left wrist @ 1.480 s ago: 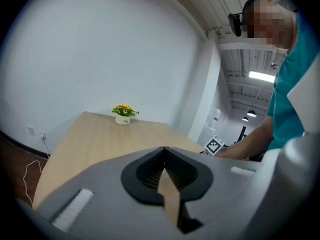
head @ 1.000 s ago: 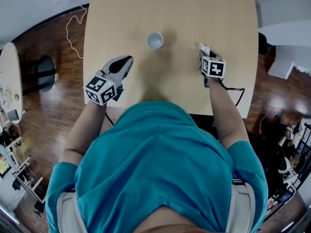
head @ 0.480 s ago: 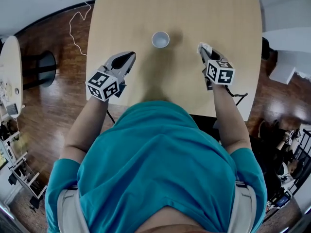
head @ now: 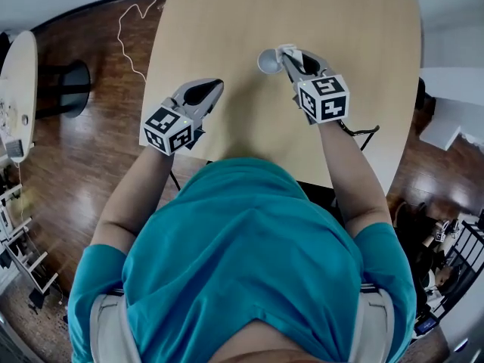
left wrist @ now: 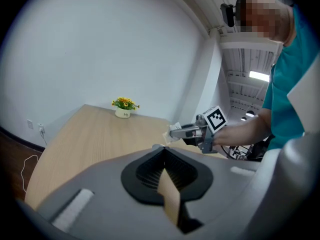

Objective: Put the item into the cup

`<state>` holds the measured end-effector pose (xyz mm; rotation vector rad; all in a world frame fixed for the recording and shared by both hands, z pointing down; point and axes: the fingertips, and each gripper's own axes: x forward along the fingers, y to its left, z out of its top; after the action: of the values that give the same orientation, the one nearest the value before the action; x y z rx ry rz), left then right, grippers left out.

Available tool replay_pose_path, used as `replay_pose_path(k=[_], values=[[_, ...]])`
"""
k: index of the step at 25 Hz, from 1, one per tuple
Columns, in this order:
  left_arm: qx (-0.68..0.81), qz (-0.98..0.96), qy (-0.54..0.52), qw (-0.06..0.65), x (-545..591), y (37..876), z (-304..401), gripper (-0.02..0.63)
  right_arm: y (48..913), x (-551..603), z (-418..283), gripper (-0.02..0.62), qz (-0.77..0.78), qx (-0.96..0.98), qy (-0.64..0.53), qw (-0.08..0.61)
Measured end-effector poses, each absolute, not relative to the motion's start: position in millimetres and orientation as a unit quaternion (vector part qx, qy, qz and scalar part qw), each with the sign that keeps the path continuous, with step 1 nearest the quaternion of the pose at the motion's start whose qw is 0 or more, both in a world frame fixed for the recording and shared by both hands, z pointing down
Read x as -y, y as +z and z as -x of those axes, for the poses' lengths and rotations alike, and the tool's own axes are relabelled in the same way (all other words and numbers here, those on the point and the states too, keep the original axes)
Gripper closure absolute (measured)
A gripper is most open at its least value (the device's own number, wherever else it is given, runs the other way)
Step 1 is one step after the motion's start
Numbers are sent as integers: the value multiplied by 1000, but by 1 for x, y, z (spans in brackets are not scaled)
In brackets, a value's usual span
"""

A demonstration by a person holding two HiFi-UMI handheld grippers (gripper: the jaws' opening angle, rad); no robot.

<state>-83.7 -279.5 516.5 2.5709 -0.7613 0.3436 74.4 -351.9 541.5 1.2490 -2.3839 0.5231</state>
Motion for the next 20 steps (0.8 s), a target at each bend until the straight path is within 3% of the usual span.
replay_pose_path(k=[13,18,20], values=[[288,-923,121,224,265,520,111,601,590,348,-37,462,-408,858,131,284],[288,-923,120,225,264,519,111,601,585,345,-37,455,-410,860,121,280],[287,-924,120,225,264,519,111,601,584,344,-38,417,-409,860,124,279]])
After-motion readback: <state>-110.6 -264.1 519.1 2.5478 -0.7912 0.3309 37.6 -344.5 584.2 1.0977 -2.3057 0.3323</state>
